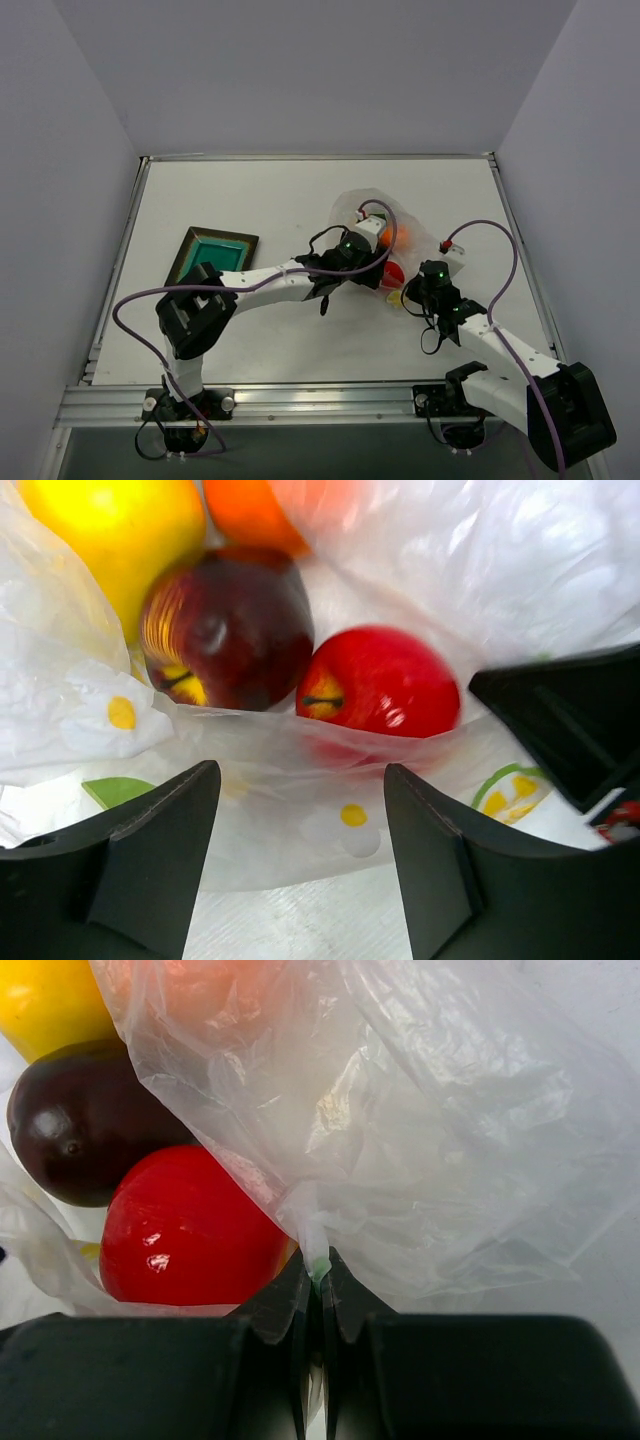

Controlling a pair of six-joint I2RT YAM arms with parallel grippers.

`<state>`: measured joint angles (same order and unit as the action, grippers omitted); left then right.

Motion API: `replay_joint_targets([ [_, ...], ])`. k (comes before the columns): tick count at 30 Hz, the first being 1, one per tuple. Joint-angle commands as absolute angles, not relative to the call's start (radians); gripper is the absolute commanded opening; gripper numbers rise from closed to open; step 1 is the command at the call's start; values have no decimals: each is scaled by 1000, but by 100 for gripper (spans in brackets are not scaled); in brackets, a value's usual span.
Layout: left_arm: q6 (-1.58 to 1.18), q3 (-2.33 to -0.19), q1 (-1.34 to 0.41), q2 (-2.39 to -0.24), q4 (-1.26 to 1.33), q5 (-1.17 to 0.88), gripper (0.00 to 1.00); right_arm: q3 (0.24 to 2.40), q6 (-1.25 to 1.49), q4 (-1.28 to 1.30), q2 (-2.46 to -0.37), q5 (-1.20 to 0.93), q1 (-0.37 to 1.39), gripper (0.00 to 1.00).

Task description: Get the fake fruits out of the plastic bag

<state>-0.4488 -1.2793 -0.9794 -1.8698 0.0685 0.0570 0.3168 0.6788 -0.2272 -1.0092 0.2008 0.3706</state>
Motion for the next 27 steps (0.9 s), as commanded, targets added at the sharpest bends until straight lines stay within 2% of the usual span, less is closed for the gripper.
replay_joint_targets([
  [1,-479,-1342,-969,-1779,166,74,64,322,667,-239,-1009,213,380,0],
  [10,-503,-1391,-960,-1841,201,202,64,318,669,-236,-996,221,387,0],
  [18,-479,-1555,-897,-2011,79,121,83,318,667,-238,-993,221,391,0],
  [27,-466,-1562,-882,-2078,66,84,83,319,666,-241,-997,225,396,0],
])
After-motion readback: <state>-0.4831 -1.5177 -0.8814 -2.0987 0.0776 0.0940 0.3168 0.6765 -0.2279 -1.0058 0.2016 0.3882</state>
